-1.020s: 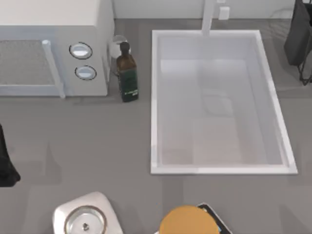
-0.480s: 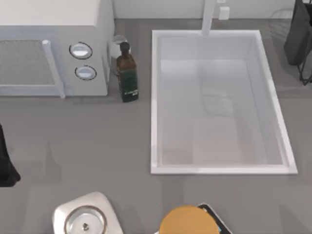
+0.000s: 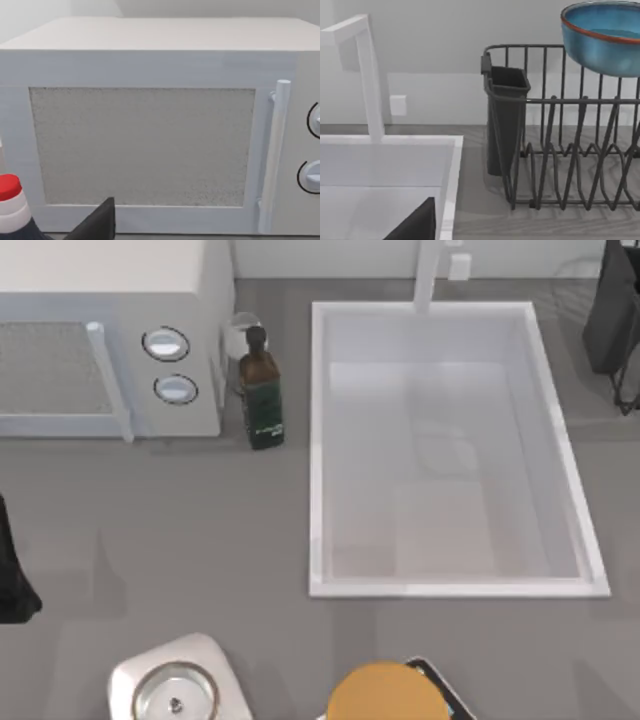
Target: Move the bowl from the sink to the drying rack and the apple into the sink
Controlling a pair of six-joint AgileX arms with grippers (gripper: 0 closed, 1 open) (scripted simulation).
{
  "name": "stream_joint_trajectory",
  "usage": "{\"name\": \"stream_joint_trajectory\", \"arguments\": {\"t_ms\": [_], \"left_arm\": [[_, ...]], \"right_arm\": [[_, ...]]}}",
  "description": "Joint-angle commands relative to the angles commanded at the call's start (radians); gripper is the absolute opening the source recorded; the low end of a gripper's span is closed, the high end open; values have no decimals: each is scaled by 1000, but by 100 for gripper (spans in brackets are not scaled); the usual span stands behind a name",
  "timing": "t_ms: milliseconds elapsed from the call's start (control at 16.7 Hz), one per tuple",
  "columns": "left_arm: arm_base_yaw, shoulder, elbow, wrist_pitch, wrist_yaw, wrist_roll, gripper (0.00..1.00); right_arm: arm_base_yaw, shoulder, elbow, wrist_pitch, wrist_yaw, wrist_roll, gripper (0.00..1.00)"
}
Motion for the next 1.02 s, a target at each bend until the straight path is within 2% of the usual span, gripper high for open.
{"name": "stream_joint_trajectory", "arguments": {"t_ms": [300, 1020], "left_arm": [[0, 0, 0, 0, 0, 0, 100], [0, 0, 0, 0, 0, 0, 100]], "right_arm": [[-55, 203, 143, -145, -2, -43, 100], [-279, 1179, 790, -781, -30, -291, 100]]}}
